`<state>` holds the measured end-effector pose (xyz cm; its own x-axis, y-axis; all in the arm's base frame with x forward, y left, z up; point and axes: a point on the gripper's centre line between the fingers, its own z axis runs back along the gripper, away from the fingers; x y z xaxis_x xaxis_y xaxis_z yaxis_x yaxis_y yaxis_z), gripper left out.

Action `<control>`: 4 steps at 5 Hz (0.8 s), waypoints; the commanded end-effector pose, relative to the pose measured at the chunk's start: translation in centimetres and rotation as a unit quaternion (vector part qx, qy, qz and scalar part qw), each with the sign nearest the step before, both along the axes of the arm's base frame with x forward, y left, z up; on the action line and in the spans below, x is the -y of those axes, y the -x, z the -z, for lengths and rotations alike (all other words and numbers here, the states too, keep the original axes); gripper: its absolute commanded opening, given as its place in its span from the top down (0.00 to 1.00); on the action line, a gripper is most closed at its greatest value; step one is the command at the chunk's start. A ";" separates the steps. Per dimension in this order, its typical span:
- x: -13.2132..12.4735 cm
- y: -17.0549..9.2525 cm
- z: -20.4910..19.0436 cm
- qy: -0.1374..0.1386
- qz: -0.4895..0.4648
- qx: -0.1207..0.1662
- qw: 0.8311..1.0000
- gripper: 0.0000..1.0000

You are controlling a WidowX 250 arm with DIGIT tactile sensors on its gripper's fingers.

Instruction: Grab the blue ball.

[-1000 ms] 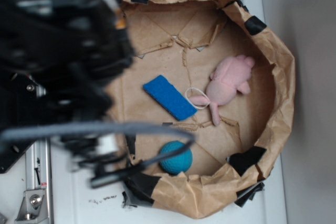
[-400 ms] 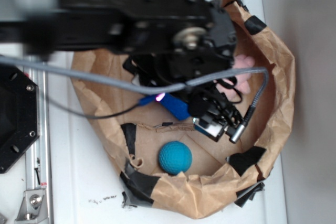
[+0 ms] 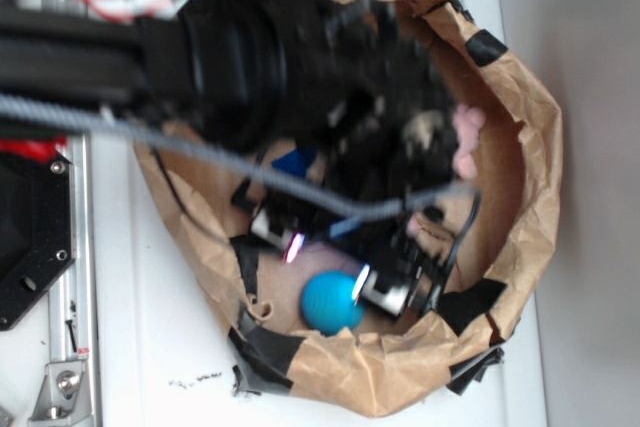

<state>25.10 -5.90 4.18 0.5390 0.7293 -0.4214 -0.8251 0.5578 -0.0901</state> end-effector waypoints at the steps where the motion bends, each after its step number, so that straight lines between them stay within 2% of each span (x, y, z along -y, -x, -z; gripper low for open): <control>1: 0.6 1.6 -0.1 0.052 -0.008 -0.014 0.999 1.00; 2: 0.0 1.6 -0.1 0.048 -0.022 -0.008 0.999 1.00; 3: -0.8 1.6 -0.2 0.029 -0.036 -0.005 0.999 1.00; 4: -2.1 1.5 -1.1 0.053 -0.035 0.033 0.997 1.00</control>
